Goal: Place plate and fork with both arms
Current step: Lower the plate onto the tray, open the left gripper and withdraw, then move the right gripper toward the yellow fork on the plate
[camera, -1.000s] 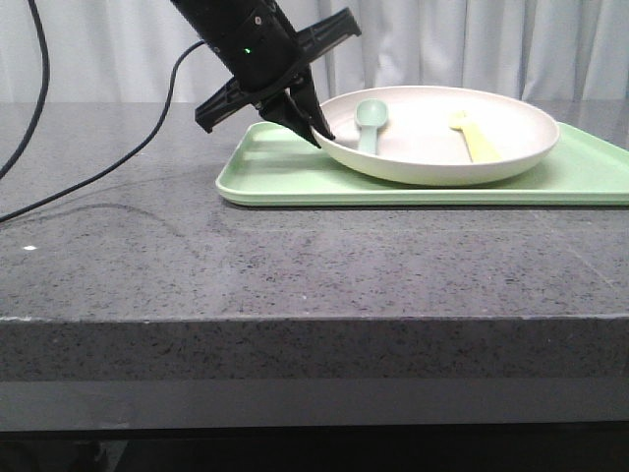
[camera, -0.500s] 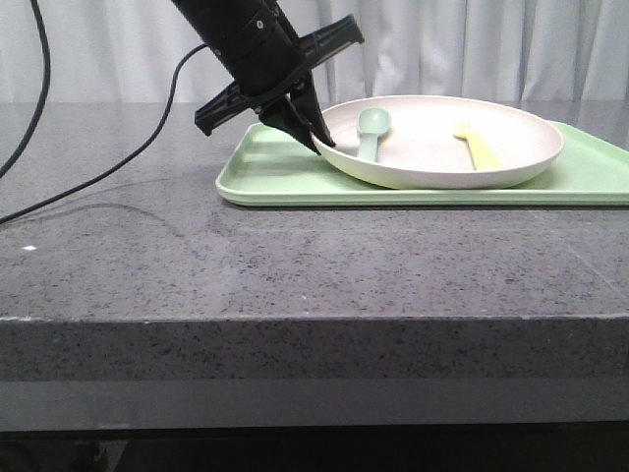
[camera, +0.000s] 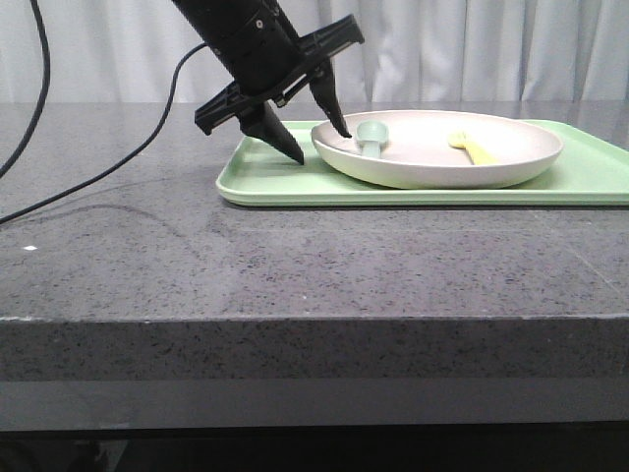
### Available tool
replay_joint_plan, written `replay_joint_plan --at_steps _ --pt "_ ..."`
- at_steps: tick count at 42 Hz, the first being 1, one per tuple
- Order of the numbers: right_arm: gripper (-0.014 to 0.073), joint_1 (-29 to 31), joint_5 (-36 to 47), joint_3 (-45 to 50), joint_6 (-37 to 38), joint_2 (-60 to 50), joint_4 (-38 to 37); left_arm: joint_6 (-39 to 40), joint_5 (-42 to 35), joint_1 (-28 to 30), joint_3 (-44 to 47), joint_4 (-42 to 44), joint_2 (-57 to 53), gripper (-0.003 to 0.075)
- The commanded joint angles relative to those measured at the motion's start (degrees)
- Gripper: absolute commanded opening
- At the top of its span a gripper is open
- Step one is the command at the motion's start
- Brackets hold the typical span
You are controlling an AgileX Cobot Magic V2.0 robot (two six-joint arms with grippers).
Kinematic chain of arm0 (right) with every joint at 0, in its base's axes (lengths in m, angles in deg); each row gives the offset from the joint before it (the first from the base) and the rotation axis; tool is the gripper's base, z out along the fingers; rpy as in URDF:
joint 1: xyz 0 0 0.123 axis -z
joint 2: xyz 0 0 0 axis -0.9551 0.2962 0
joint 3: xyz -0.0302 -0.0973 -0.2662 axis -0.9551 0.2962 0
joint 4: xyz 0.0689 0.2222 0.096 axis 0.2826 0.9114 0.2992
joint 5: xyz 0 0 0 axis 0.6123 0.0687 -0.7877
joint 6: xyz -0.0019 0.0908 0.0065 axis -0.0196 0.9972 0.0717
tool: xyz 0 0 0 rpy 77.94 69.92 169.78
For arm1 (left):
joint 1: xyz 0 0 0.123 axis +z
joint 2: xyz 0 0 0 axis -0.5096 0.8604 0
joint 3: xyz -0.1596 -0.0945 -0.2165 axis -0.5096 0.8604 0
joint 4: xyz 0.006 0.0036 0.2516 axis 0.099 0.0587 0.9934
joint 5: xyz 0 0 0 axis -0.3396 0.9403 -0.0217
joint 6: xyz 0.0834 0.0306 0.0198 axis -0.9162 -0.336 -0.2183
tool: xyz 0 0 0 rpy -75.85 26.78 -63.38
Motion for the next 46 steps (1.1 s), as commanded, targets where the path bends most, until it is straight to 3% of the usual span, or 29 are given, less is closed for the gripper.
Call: replay_joint_plan --at_steps 1,16,24,31,46 --pt "0.0601 -0.05 3.96 -2.07 -0.33 0.51 -0.85 -4.58 0.01 -0.35 -1.74 -0.98 -5.80 0.0423" --pt "0.0601 -0.05 3.96 -2.07 -0.33 0.51 -0.85 -17.71 7.35 -0.25 1.86 4.41 -20.21 0.0421" --pt "0.0601 -0.05 3.96 -2.07 -0.33 0.51 -0.78 -22.52 3.22 0.59 15.38 6.66 -34.94 0.0421" --pt "0.0601 -0.05 3.96 -2.07 -0.33 0.51 -0.78 -24.99 -0.99 4.95 29.54 6.80 -47.61 0.0421" --pt "0.0601 -0.05 3.85 -2.07 -0.33 0.51 -0.53 -26.96 -0.83 8.42 50.00 9.00 -68.17 0.0421"
